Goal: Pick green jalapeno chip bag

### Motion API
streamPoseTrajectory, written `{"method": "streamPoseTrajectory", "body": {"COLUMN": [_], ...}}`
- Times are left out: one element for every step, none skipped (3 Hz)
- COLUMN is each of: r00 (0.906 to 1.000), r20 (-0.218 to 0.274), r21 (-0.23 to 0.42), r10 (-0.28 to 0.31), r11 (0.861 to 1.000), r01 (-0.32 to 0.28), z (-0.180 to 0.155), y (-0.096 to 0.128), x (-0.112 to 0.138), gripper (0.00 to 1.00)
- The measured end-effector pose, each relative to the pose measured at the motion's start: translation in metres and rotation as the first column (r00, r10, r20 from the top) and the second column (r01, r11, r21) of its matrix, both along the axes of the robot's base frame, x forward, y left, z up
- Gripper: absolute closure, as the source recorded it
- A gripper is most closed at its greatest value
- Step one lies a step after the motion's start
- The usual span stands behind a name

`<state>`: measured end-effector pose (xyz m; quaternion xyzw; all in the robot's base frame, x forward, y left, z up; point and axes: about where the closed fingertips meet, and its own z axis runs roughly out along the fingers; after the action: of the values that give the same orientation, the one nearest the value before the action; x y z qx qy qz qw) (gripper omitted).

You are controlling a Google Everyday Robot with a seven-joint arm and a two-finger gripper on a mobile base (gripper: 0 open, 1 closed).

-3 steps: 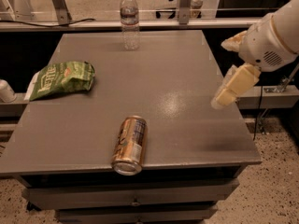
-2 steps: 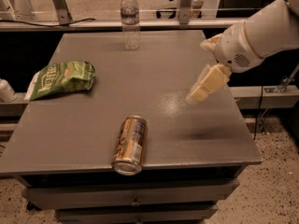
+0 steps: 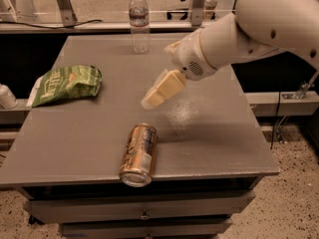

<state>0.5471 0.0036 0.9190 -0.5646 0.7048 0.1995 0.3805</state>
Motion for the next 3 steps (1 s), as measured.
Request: {"method": "streamPoseTrajectory", "body": {"r00": [0.9995,0.9997,0.9993], "r20": [-0.012,-0.002,0.012], "r21": [0.053,0.061,0.125], "r10": [0.028,0.025,0.036], "r11": [0.998,0.998,0.991], "r01": [-0.027,-0.024,-0.038], "z": [0.004,0.003,-0.010], "y": [0.025,0.026,0.045], "x": [-0.004,-0.005,0.006], "gripper": [0.00,0.00,0.00]}}
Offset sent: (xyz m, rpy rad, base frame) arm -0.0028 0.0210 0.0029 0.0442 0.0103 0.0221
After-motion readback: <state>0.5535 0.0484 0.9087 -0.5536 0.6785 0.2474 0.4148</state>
